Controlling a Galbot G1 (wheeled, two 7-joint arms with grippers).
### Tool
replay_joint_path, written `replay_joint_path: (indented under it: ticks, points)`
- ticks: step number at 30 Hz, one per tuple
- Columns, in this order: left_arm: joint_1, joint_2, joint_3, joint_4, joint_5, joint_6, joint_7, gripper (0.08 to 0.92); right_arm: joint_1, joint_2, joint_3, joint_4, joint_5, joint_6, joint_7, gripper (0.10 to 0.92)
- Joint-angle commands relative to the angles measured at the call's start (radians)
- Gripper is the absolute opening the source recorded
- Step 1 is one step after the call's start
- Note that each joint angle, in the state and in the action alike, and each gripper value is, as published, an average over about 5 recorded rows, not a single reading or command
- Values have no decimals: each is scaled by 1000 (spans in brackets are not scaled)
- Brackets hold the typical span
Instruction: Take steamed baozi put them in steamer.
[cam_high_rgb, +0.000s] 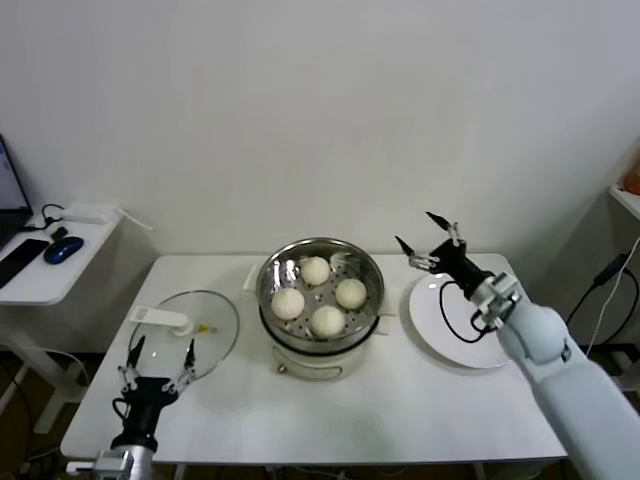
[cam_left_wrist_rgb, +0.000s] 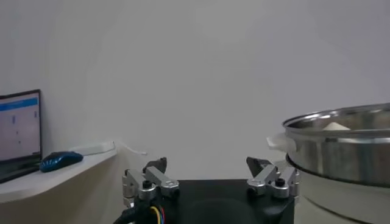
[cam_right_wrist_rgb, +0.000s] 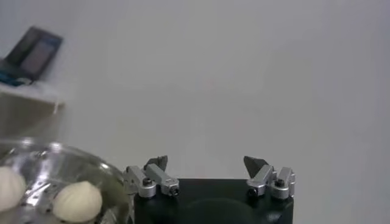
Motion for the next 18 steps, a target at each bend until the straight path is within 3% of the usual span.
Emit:
replay_joint_path:
  ticks: [1,18]
  points:
    - [-9,-6,-8,8,-1,19,9,823,-435,307,351,138,-33,85,68,823]
    - [-8,-21,-32,13,-12,41,63,823,-634,447,367,191,-15,143,0,823]
